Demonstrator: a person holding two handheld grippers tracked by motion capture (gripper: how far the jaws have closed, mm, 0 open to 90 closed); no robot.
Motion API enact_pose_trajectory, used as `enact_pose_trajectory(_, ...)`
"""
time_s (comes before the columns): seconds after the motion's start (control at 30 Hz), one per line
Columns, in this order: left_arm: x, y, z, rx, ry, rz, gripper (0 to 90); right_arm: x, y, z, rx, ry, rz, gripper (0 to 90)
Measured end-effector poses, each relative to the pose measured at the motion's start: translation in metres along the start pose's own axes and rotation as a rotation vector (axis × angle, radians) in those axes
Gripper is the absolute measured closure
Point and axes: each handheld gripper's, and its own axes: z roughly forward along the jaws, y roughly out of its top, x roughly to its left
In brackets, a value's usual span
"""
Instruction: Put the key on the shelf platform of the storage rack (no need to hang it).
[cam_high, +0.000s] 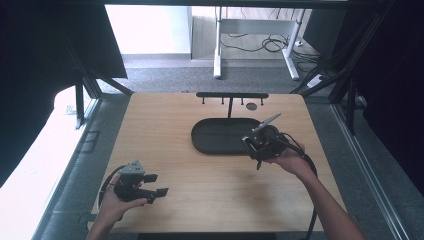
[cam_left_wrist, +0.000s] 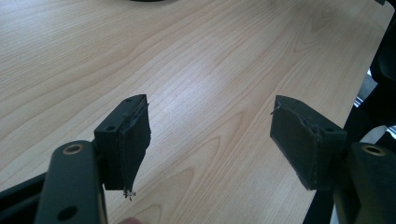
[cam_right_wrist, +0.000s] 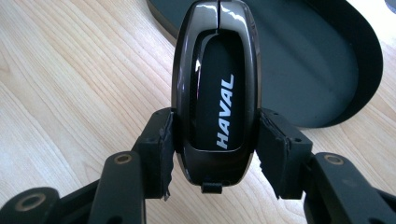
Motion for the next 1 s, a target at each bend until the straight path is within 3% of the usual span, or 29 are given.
enact_pose_trajectory(0.23,0.000,0.000,0.000,0.000,0.001,-0.001,29.1,0.003,0.008,0.001,-0.004,-0.007,-0.026,49.7)
enact_pose_trajectory(1.0,0.001,-0.001,0.001,0.006,0.003,-0.003,29.1,0.008,0.027,0.008,0.009,-0.006,-0.041,49.7)
